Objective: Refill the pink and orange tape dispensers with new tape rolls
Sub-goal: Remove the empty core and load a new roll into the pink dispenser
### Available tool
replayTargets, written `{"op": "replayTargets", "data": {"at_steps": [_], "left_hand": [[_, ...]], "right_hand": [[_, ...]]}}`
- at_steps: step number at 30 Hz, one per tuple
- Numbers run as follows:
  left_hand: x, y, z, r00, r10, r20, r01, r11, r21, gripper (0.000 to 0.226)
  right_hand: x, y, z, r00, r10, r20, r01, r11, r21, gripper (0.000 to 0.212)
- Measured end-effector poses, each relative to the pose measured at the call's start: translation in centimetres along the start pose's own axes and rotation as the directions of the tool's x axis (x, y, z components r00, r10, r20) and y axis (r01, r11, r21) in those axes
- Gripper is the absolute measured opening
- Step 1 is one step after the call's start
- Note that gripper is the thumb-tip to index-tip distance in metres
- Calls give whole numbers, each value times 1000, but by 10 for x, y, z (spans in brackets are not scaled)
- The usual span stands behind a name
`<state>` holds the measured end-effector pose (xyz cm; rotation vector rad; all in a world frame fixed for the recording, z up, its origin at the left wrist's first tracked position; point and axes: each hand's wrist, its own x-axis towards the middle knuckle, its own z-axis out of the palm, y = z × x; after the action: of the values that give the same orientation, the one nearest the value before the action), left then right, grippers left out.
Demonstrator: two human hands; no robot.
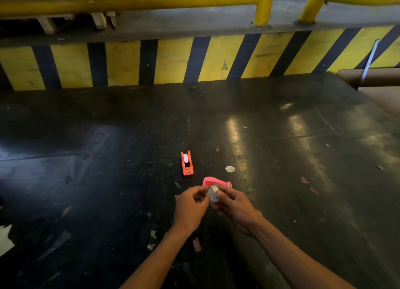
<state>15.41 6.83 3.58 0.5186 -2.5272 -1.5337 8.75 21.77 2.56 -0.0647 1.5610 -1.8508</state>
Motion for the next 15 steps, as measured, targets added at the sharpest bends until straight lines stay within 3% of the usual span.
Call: {"op": "replayTargets", "data": {"at_steps": [6,15], "left_hand": [[5,6,-5,999,-17,42,14,998,60,29],[12,10,-7,995,-64,80,60,997,56,27]], "right_hand": [[0,2,1,999,-48,16,49,998,-44,25],[2,-2,-7,998,7,61,-1,995,-102,28]]}}
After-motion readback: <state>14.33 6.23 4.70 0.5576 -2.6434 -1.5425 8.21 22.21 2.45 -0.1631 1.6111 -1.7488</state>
